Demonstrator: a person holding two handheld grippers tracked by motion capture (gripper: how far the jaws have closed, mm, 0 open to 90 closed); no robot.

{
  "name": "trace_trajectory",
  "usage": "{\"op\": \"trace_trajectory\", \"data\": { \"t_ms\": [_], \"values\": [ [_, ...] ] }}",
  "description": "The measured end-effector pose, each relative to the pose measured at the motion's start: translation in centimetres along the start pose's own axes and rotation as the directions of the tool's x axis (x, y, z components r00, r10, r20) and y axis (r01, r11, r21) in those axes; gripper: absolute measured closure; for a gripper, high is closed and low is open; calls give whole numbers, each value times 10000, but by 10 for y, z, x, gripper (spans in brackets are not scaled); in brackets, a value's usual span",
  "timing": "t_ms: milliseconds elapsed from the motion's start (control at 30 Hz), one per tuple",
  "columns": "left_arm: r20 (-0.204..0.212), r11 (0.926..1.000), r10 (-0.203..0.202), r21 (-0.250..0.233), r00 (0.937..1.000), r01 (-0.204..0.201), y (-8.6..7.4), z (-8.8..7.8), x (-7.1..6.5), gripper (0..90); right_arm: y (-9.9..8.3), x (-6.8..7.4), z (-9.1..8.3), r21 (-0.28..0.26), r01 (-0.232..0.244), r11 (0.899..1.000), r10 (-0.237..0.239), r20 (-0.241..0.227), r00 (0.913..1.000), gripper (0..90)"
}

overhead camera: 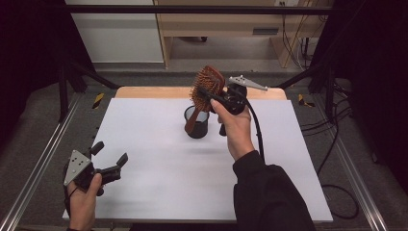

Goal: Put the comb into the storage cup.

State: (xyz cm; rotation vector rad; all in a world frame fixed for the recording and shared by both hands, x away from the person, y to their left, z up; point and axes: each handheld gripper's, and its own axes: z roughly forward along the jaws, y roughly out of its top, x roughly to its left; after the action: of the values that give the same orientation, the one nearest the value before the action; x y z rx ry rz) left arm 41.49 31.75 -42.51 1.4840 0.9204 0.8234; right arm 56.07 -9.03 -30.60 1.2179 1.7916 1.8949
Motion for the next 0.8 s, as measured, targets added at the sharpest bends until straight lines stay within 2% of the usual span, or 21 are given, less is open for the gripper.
{"op": "trace_trajectory", "data": {
  "t_ms": [300, 567, 800],
  "values": [
    [-22, 10000, -69, -43, 10000, 69, -1, 0, 5, 12, 14, -5, 9, -124, -184, 9998, 185, 74, 9998, 550],
    [185, 9999, -97, 66, 9998, 96, -3, 2, 6, 11, 18, -9, 14, -203, -398, 9990, 402, 203, 9990, 547],
    [517, 9997, -59, 220, 9986, 47, -5, 5, 4, 11, 20, -17, 18, -277, -300, 9992, 313, 465, 9984, 545]
  ]
}}
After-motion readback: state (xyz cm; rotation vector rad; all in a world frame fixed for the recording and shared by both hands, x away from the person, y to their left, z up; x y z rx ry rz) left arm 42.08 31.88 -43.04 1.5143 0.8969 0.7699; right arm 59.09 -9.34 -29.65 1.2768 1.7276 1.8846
